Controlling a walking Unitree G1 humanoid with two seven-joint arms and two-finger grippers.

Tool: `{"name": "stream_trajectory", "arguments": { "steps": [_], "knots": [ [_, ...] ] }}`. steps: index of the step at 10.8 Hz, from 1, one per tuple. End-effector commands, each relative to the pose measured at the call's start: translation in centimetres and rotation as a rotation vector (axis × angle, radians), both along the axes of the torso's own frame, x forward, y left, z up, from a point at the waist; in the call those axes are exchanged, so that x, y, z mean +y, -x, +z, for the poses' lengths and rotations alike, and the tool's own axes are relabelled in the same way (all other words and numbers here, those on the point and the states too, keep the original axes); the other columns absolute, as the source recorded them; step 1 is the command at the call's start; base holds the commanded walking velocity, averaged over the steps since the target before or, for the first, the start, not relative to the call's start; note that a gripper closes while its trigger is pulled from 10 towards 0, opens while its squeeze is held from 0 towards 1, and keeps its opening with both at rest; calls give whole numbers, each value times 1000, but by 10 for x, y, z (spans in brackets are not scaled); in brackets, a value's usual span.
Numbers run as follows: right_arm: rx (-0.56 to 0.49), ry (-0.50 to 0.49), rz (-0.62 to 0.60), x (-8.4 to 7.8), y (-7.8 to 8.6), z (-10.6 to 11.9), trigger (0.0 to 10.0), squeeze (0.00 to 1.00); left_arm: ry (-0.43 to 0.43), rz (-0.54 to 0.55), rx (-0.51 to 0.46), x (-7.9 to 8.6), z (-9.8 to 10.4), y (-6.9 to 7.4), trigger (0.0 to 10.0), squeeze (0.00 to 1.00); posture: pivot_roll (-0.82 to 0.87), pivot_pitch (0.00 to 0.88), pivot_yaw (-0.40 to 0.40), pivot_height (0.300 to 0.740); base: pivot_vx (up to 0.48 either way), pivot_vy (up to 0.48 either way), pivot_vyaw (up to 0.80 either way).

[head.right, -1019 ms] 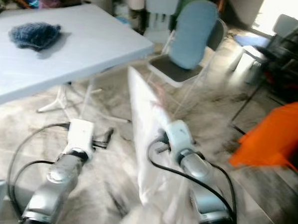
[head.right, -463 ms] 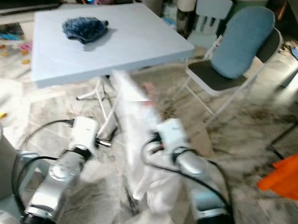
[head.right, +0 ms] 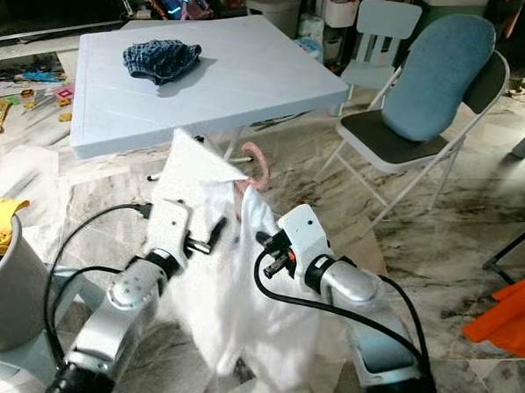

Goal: Hang hanger

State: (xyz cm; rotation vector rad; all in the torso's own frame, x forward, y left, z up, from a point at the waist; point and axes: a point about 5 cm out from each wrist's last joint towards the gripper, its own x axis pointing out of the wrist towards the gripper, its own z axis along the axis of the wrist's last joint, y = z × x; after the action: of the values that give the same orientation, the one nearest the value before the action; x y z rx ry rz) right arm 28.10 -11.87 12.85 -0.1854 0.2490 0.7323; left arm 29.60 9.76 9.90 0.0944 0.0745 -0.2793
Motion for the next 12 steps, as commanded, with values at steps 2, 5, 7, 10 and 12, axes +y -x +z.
{"name": "stream_trajectory", "arguments": {
  "steps": [2,5,7,10,12],
  "knots": [
    [-26,-56,110,11,12,20,10000,0,44,-27,26,0,-4,-2,10000,0,-206,18,4,740,0,0,0],
    [-13,-62,161,16,19,25,10000,0,87,-100,14,-13,-1,-2,10000,0,-212,20,8,740,0,0,0],
    [0,-65,173,20,22,24,10000,0,104,-127,7,-18,0,-2,10000,0,-213,20,6,740,0,0,0],
    [33,-41,181,25,25,15,10000,0,114,-214,6,-29,1,3,10000,0,-208,22,2,740,0,0,0],
    [43,-31,177,26,24,12,10000,0,115,-224,10,-30,0,4,10000,0,-208,21,2,740,0,0,0]
  ]
}}
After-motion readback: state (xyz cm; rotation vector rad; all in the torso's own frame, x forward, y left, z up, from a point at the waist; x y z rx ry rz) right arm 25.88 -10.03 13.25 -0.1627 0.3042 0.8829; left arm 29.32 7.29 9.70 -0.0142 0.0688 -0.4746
